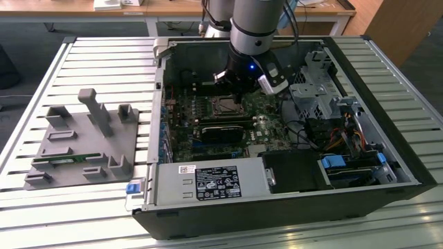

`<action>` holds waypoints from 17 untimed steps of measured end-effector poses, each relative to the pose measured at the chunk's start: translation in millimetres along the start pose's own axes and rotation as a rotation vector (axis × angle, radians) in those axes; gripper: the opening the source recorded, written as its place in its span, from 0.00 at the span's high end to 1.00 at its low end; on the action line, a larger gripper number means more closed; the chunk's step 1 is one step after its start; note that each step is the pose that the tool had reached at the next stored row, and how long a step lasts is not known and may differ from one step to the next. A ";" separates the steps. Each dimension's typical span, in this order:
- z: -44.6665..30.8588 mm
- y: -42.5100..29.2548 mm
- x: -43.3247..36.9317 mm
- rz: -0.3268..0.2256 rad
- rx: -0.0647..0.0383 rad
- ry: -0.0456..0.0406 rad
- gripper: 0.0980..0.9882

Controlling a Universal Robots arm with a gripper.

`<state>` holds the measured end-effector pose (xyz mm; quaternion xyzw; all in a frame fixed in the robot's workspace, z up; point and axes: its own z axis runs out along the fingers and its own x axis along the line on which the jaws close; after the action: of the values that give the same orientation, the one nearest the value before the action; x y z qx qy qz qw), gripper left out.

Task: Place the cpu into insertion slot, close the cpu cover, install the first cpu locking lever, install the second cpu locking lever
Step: 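Install the second cpu locking lever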

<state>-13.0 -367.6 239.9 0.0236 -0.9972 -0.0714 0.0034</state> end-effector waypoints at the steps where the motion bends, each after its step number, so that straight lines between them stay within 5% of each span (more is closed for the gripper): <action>1: 0.0 -0.5 0.0 0.000 0.000 0.0000 0.99; 17: -0.1 -11.3 5.0 0.000 -0.001 -0.0002 0.99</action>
<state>-17.6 -379.0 238.3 0.0237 -0.9971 -0.0721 0.0033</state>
